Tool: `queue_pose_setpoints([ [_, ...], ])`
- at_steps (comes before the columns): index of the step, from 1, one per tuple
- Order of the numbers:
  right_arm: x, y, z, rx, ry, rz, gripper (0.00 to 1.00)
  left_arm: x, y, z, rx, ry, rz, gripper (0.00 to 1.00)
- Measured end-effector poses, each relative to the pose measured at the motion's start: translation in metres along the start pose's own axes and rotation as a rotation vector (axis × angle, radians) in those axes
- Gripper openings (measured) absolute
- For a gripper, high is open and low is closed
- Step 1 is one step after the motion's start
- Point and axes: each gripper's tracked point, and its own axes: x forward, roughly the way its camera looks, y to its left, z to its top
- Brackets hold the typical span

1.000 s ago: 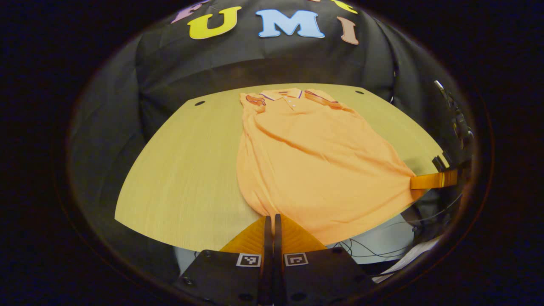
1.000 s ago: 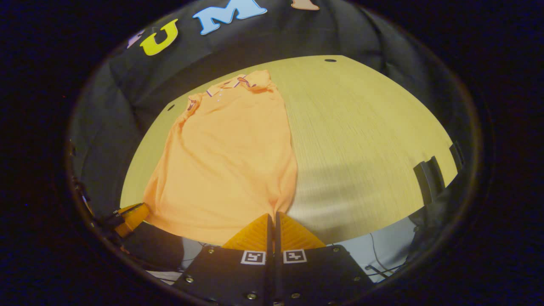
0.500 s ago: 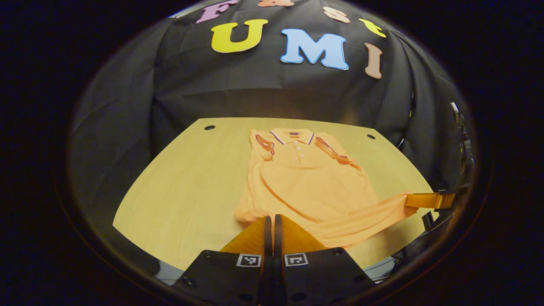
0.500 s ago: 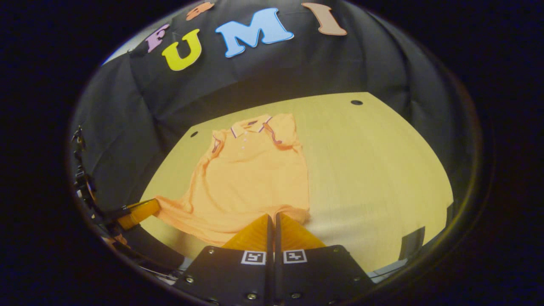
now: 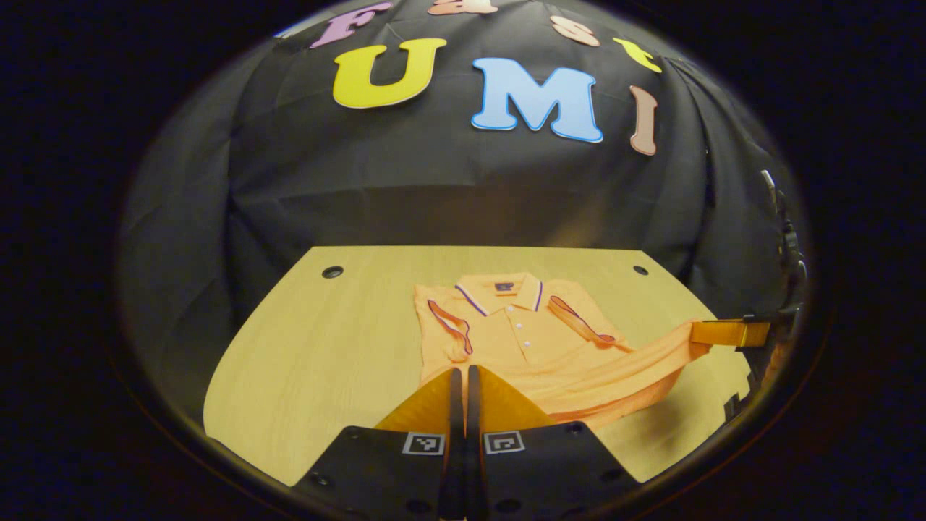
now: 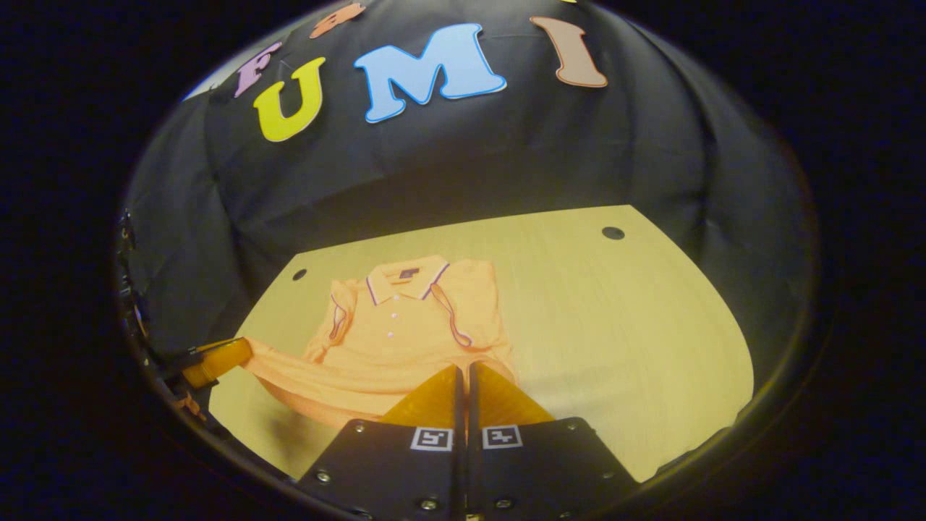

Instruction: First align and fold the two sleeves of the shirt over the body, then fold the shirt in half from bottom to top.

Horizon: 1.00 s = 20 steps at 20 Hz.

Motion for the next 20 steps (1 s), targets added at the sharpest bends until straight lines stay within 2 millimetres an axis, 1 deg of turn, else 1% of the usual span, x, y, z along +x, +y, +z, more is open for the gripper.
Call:
queue_pose_setpoints([
  [2,0.02,0.003,0.019,-0.007,-0.013,-0.013,0.01,0.025,0.001,0.016,0.003,-0.008,-0.013,0.05],
  [3,0.029,0.005,0.027,-0.013,-0.017,-0.019,0.01,0.038,0.002,0.024,0.006,-0.012,-0.018,0.07],
  [5,0.05,0.008,0.046,-0.022,-0.025,-0.027,0.01,0.061,0.007,0.038,0.014,-0.02,-0.017,0.07],
  [6,0.06,0.009,0.054,-0.026,-0.027,-0.032,0.01,0.073,0.009,0.044,0.013,-0.024,-0.018,0.05],
  [9,0.093,0.012,0.072,-0.049,-0.024,-0.043,0.01,0.113,0.018,0.061,0.013,-0.036,-0.004,0.06],
  [12,0.123,0.013,0.086,-0.077,-0.019,-0.061,0.01,0.146,0.026,0.075,0.017,-0.042,0.003,0.05],
  [14,0.139,0.01,0.094,-0.099,-0.016,-0.075,0.01,0.165,0.03,0.08,0.022,-0.049,0.015,0.06],
  [16,0.153,0.008,0.1,-0.111,-0.011,-0.082,0.01,0.179,0.032,0.083,0.026,-0.049,0.028,0.05],
  [20,0.176,0.003,0.113,-0.121,-0.007,-0.098,0.01,0.204,0.033,0.092,0.054,-0.062,0.039,0.05],
])
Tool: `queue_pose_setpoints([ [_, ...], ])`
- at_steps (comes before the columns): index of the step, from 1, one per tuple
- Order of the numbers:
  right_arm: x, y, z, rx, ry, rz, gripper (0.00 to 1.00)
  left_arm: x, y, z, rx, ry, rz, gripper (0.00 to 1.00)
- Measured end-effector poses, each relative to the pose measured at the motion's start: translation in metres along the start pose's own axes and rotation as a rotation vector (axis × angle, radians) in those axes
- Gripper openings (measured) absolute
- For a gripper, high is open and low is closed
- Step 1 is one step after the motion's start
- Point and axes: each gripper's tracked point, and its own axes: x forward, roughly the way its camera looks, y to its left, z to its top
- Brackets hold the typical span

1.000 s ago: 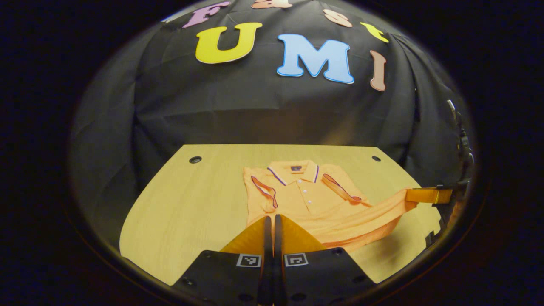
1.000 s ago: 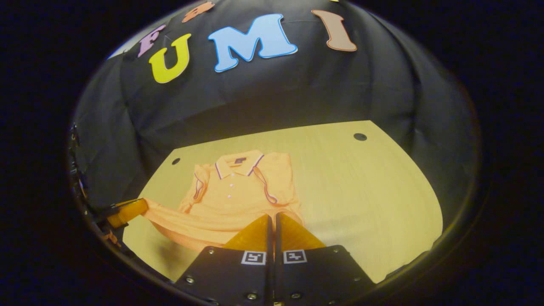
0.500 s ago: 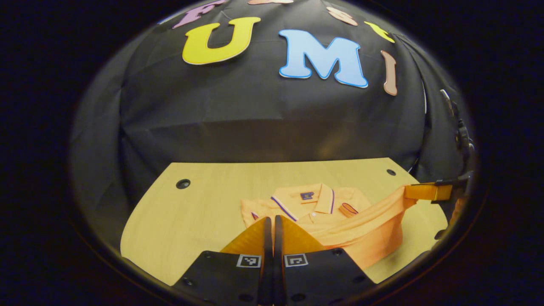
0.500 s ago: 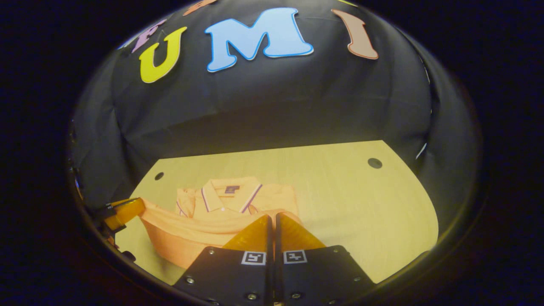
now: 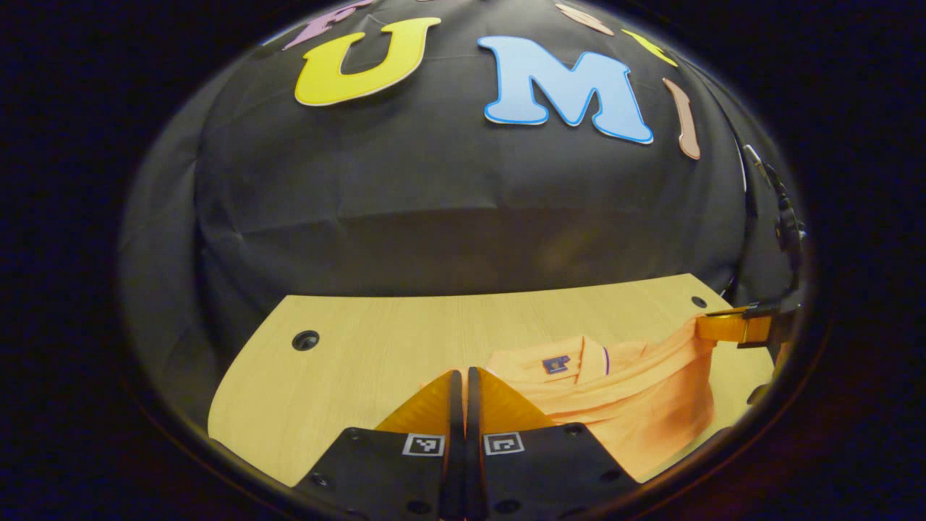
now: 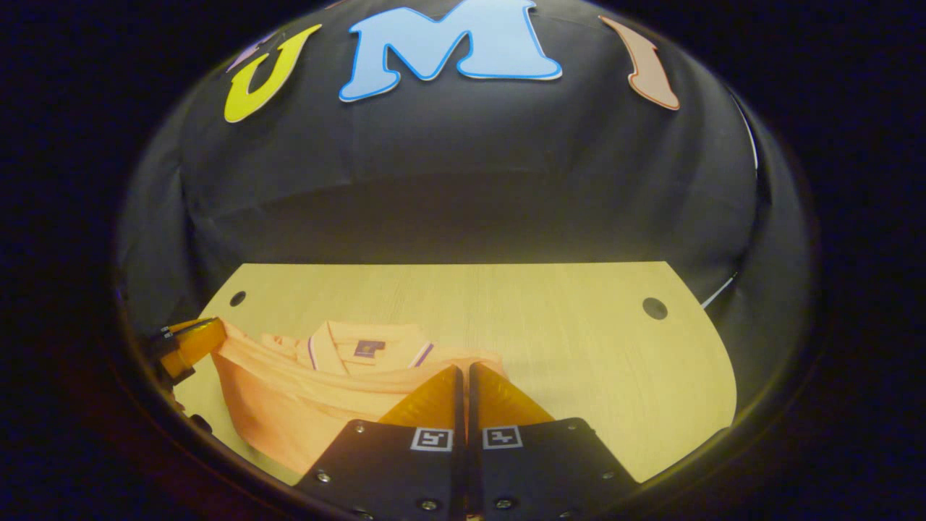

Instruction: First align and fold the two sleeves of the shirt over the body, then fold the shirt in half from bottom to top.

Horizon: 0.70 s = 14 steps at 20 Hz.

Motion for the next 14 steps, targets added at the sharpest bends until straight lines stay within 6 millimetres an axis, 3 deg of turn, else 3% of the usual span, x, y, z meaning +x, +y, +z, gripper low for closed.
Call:
queue_pose_setpoints([
  [6,0.033,-0.003,0.0,0.032,0.022,-0.029,0.01,0.039,-0.001,-0.012,0.029,0.012,0.007,0.05],
  [10,0.046,-0.004,-0.007,0.02,0.047,-0.046,0.01,0.05,-0.002,-0.018,0.035,0.023,0.007,0.06],
  [14,0.046,-0.004,-0.016,-0.023,0.069,-0.056,0.04,0.047,0.001,-0.025,0.027,0.049,0.027,0.06],
])
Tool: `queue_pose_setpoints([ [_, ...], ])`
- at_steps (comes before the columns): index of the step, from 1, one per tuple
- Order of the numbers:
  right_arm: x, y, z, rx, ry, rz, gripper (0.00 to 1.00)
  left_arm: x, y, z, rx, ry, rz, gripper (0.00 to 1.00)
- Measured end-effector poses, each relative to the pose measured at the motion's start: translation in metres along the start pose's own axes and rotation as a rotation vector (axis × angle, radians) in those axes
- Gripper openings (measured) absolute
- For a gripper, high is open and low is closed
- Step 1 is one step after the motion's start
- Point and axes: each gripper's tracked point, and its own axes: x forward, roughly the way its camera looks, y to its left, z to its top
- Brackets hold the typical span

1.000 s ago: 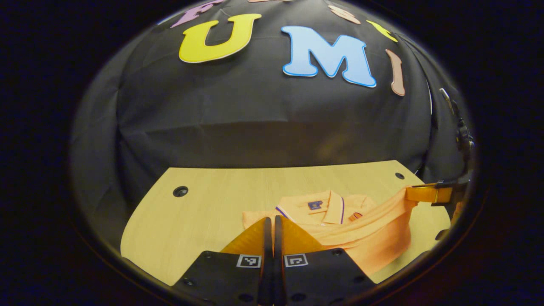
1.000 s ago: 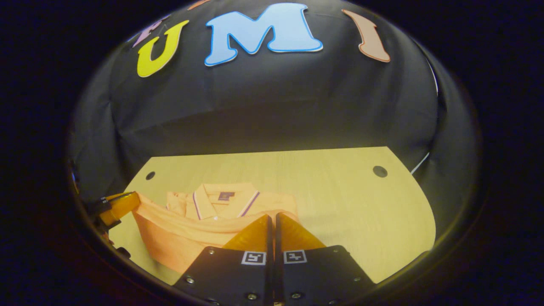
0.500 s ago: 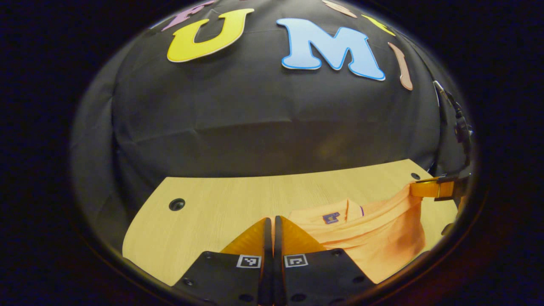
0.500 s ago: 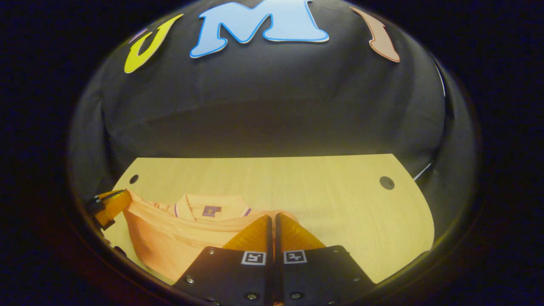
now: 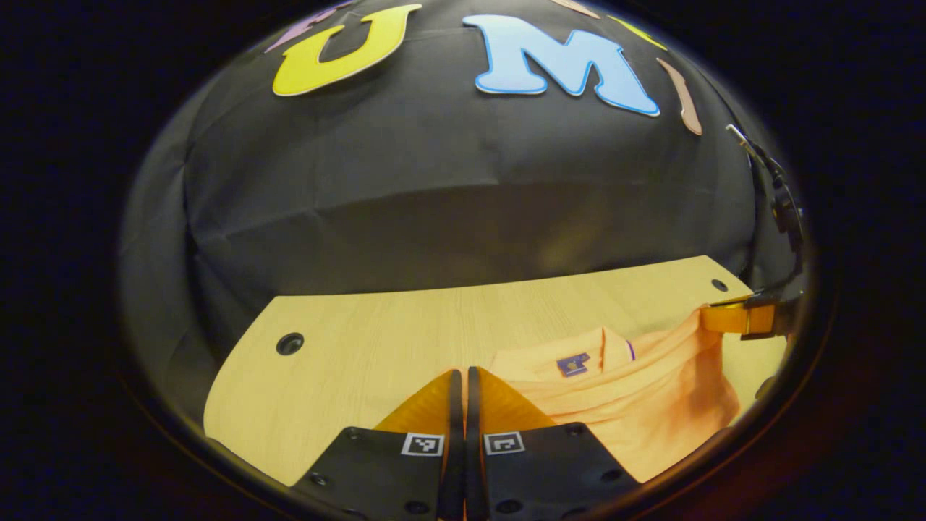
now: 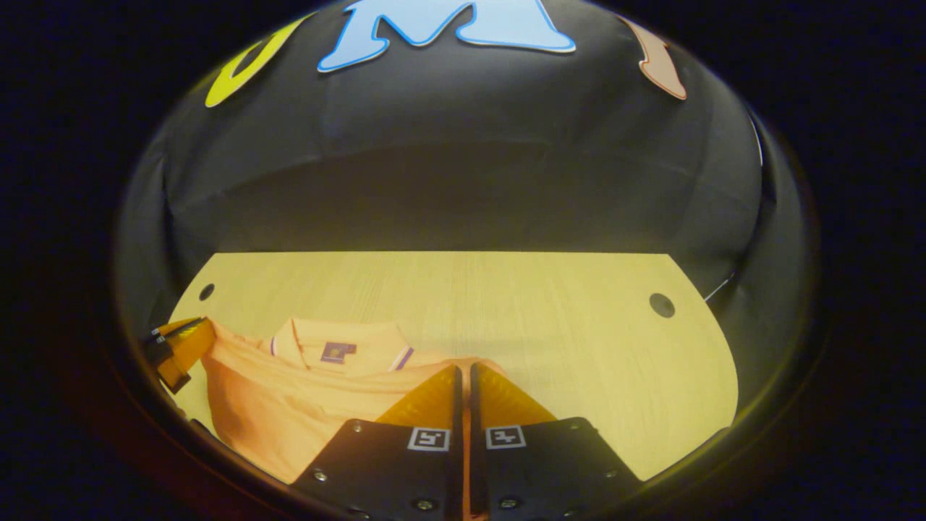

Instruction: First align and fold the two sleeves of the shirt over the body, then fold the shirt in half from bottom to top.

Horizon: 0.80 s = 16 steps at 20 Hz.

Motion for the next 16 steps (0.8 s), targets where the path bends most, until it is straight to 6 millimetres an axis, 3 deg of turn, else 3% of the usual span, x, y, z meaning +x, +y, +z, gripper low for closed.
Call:
queue_pose_setpoints([
  [4,-0.006,0.002,0.0,-0.047,-0.007,-0.001,0.1,-0.004,0.003,-0.008,-0.016,0.028,0.01,0.12],
  [6,-0.014,0.003,0.001,-0.069,-0.015,0.0,0.13,-0.011,0.007,-0.008,-0.023,0.032,0.033,0.22],
  [7,-0.017,0.003,0.002,-0.082,-0.02,-0.002,0.14,-0.013,0.006,-0.008,-0.03,0.032,0.03,0.18],
  [8,-0.022,0.003,0.003,-0.097,-0.027,-0.003,0.25,-0.016,0.006,-0.007,-0.035,0.031,0.029,0.22],
  [9,-0.025,0.002,0.004,-0.115,-0.036,-0.005,0.27,-0.02,0.004,-0.007,-0.036,0.027,0.024,0.27],
  [11,-0.036,0.006,0.007,-0.147,-0.055,-0.021,0.45,-0.028,-0.001,-0.006,-0.032,0.016,0.009,0.5],
  [13,-0.047,0.006,0.01,-0.167,-0.074,-0.016,0.49,-0.037,-0.009,-0.003,-0.019,-0.003,-0.001,0.58],
  [14,-0.052,0.007,0.012,-0.17,-0.085,-0.013,0.75,-0.042,-0.013,0.0,-0.011,-0.013,-0.006,0.66],
  [15,-0.058,0.007,0.014,-0.171,-0.1,-0.012,0.8,-0.047,-0.014,0.004,-0.003,-0.027,-0.011,0.75],
  [16,-0.064,0.005,0.016,-0.175,-0.115,-0.018,0.86,-0.054,-0.016,0.009,0.007,-0.042,-0.008,0.78],
])
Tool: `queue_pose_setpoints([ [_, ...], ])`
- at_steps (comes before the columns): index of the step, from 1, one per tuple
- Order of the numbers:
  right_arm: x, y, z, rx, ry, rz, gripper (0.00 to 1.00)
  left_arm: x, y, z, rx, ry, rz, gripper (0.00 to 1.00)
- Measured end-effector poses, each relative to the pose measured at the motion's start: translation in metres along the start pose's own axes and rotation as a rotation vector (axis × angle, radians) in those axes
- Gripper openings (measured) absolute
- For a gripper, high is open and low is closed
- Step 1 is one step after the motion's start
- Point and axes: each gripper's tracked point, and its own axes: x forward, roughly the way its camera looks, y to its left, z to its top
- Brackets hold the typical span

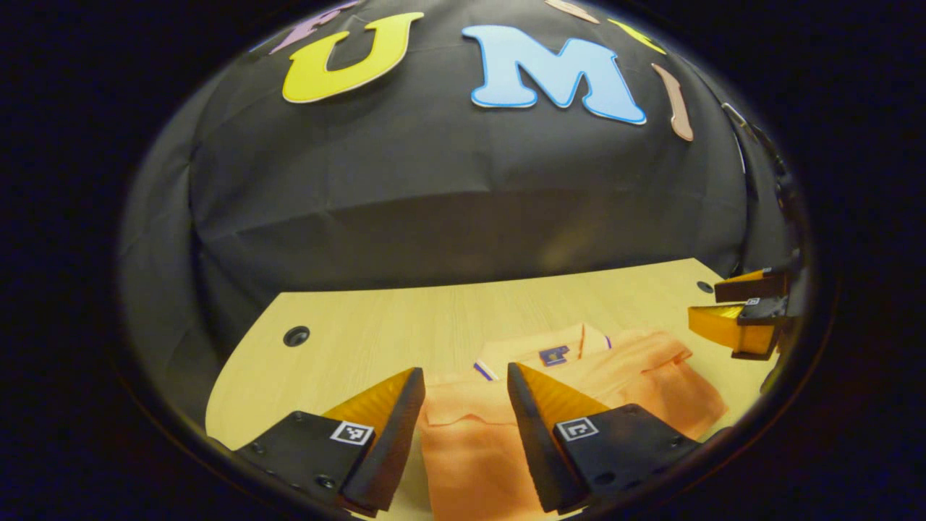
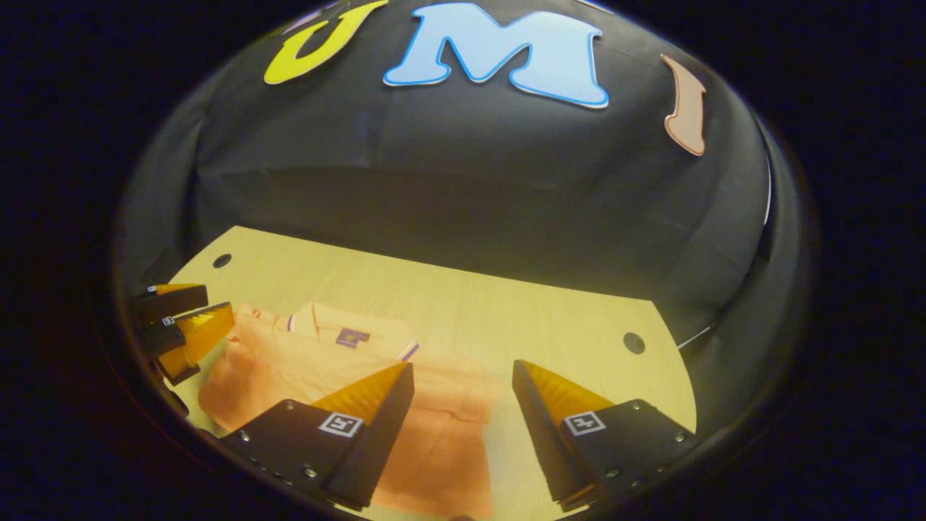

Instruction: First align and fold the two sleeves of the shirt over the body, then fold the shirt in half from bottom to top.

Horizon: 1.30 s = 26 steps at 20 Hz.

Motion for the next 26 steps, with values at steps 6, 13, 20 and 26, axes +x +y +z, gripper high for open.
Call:
queue_pose_setpoints([
  [6,-0.041,-0.009,0.016,0.001,-0.089,-0.009,0.95,-0.037,-0.005,0.027,-0.006,-0.092,0.007,0.99],
  [13,-0.111,-0.014,0.035,0.041,-0.213,0.016,0.94,-0.105,-0.012,0.059,-0.014,-0.227,0.033,0.95],
  [20,-0.207,-0.024,0.029,0.057,-0.365,0.04,0.93,-0.2,-0.027,0.07,-0.04,-0.335,0.061,0.99],
  [26,-0.273,-0.035,-0.006,0.058,-0.45,0.028,0.93,-0.279,-0.043,0.058,-0.019,-0.407,0.114,0.99],
])
